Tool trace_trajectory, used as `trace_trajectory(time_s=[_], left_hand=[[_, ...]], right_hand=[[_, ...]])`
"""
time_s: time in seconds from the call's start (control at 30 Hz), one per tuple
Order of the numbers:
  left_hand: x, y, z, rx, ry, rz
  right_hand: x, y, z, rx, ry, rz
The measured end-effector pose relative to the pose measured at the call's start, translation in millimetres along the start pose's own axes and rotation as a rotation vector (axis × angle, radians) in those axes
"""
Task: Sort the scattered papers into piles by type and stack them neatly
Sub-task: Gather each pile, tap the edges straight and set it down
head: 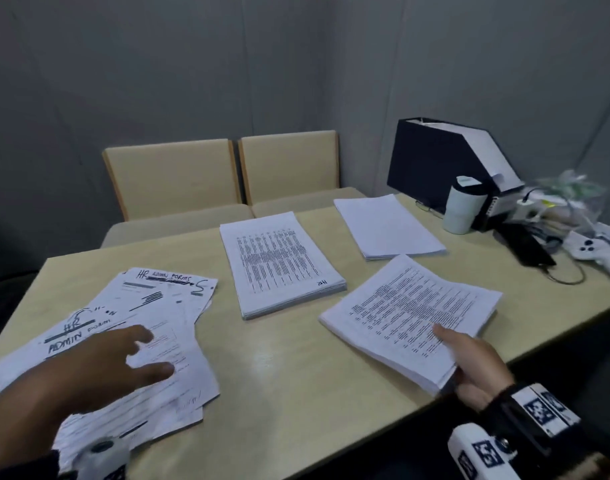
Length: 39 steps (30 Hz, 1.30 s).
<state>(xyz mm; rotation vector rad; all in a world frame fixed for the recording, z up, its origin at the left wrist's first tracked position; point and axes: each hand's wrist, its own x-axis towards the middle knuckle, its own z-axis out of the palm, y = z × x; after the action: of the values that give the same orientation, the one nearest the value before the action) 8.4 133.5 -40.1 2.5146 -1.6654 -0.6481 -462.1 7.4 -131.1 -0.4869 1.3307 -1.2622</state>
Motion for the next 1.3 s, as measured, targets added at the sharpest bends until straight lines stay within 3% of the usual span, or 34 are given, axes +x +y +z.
trace_trajectory(time_s=[0.13,0.2,0.27,0.33,0.4,0.47,0.63,0.73,0.8,0.87,0.9,1.03,1.2,1.3], left_hand=[[15,-31,7,0.039,0.026,-0.079],[20,-41,12,0.066,-0.001,-0.099],[29,-53,17,0.116,-0.067,-0.091],[26,-49,17,0.151,-0.105,-0.057],[18,-42,13,0.167,-0.150,-0.068],[13,-36,10,0.187,-0.180,-0.083],[3,-35,-1,0.024,-0.200,-0.136],[-13,-51,-17,-0.037,-0.126,-0.182],[-24,-64,-25,-0.003,-0.085,-0.247],[-27,-82,-23,-0.008,-0.103,-0.309],[-28,-93,-19,-0.021,-0.106,-0.322],[-22,-114,0,-0.076,-0.119,-0.336],[-24,-84,4,-0.144,-0.156,-0.229],[-26,-80,1,-0.143,-0.127,-0.206]], right_hand=[[-15,-9,-9,-0.114,0.007,-0.064],[-21,-14,-12,-0.262,0.100,-0.155],[-29,-20,-13,-0.493,0.289,-0.319],[-47,-28,-5,-0.649,0.311,-0.579],[-71,-32,16,-0.748,0.071,-0.796],[-96,-34,45,-0.874,-0.268,-0.835],[-142,-22,150,-1.323,-1.024,-0.519],[-150,-5,220,-1.581,-1.238,-0.503],[-143,11,262,-1.677,-1.205,-0.626],[-127,27,290,-1.782,-1.072,-0.812],[-117,35,297,-1.797,-1.024,-0.836],[-97,64,289,-1.694,-1.019,-0.593],[-109,82,263,-1.523,-1.084,-0.510],[-112,88,258,-1.362,-0.990,-0.428]])
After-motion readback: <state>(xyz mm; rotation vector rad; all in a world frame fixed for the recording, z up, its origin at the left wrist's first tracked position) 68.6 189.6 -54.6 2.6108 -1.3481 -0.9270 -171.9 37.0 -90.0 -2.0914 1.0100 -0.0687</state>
